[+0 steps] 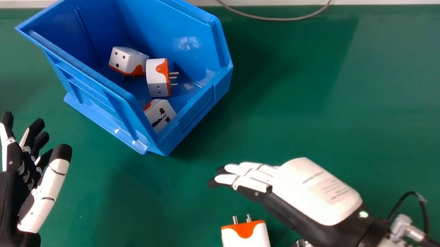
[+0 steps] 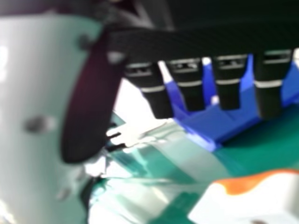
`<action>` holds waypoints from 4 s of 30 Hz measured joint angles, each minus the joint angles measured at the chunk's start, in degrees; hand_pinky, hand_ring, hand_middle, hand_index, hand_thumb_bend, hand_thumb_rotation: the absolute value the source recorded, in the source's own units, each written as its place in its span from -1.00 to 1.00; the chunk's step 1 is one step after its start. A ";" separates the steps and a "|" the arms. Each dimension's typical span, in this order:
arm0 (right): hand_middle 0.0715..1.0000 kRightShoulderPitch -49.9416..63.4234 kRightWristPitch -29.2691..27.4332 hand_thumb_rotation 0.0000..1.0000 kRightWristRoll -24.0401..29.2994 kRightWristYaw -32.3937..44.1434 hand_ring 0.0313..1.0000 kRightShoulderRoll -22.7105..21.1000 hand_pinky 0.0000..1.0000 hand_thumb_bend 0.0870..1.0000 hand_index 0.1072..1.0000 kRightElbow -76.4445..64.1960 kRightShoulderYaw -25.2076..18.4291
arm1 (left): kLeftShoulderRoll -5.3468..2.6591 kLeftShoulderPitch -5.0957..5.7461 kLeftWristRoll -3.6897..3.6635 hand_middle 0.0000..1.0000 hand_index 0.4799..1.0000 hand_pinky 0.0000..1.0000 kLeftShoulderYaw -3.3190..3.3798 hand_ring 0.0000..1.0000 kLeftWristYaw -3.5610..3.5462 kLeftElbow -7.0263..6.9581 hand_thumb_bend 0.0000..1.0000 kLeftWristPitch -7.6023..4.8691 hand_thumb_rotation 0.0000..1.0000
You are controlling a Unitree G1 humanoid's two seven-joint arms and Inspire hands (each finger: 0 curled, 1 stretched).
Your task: Pick all objects and put in blue box
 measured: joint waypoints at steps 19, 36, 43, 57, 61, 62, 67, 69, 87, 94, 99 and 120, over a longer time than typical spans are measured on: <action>0.64 -7.94 1.75 -0.50 -6.88 -3.97 0.61 1.23 0.35 0.64 0.54 11.38 5.85 | 0.04 -0.01 -0.54 0.91 0.73 0.79 -0.02 0.89 0.18 -1.49 0.13 3.78 0.20; 0.61 -11.77 1.78 -0.65 -8.52 -3.73 0.58 -1.35 0.33 0.58 0.52 14.80 8.77 | 0.06 -0.11 -1.52 0.91 0.74 0.80 0.04 0.89 -0.52 -1.64 0.14 3.74 0.20; 0.60 -13.88 1.73 -0.71 -8.51 -2.99 0.57 -1.81 0.34 0.55 0.50 15.85 9.68 | 0.05 -0.11 -1.57 0.91 0.73 0.79 0.04 0.89 -0.48 -1.69 0.14 3.75 0.18; 0.40 -15.98 1.16 -0.87 -9.44 -6.83 0.36 -1.84 0.14 0.36 0.29 19.08 10.98 | 0.05 -0.29 -1.24 0.91 0.73 0.80 -0.02 0.89 0.16 -2.52 0.12 3.97 0.17; 0.29 -16.18 0.66 -0.82 -9.90 -10.53 0.26 -1.85 0.06 0.20 0.13 20.50 11.66 | 0.06 -0.36 -1.14 0.91 0.73 0.80 -0.02 0.89 0.50 -2.66 0.12 4.31 0.16; 0.29 -16.23 0.48 -0.82 -10.16 -11.42 0.26 -1.86 0.06 0.20 0.13 20.85 11.82 | 0.06 -0.43 -1.15 0.91 0.73 0.80 -0.01 0.89 0.50 -2.66 0.12 4.33 0.16; 0.18 -16.50 -0.06 -0.85 -11.71 -15.85 0.17 -1.89 -0.01 0.11 0.02 22.20 12.86 | 0.06 -1.04 -1.25 0.91 0.73 0.79 -0.02 0.89 0.48 -2.61 0.12 4.34 0.16; 0.13 -16.67 -0.07 -0.88 -12.16 -16.53 0.10 -2.00 -0.06 0.07 0.01 22.40 13.20 | 0.06 -1.12 -1.23 0.91 0.73 0.80 -0.02 0.89 0.48 -2.57 0.11 4.33 0.16; -0.03 -16.93 -1.25 -0.98 -12.91 -22.36 -0.12 -2.34 -0.26 -0.08 -0.20 25.27 13.70 | 0.26 -1.71 -0.03 0.91 0.74 0.80 -0.01 0.89 0.63 -1.39 0.06 3.60 0.11; -0.04 -16.93 -1.04 -0.99 -12.79 -22.31 -0.13 -1.98 -0.28 -0.09 -0.23 25.27 13.62 | 0.27 -1.81 -0.09 0.91 0.74 0.80 -0.01 0.89 0.59 -1.37 0.05 3.60 0.11; -0.04 -16.92 -0.28 -1.00 -12.15 -21.74 -0.14 -1.69 -0.29 -0.09 -0.24 25.22 13.40 | 0.26 -1.80 -1.10 0.91 0.74 0.80 -0.01 0.89 0.47 -1.49 0.05 3.67 0.11; -0.08 -15.59 7.45 -1.00 -11.12 -20.02 -0.14 -0.08 -0.25 -0.10 -0.26 16.11 8.78 | 0.46 -1.47 0.04 0.91 0.74 0.80 -0.04 0.89 0.78 -2.78 0.05 3.78 0.11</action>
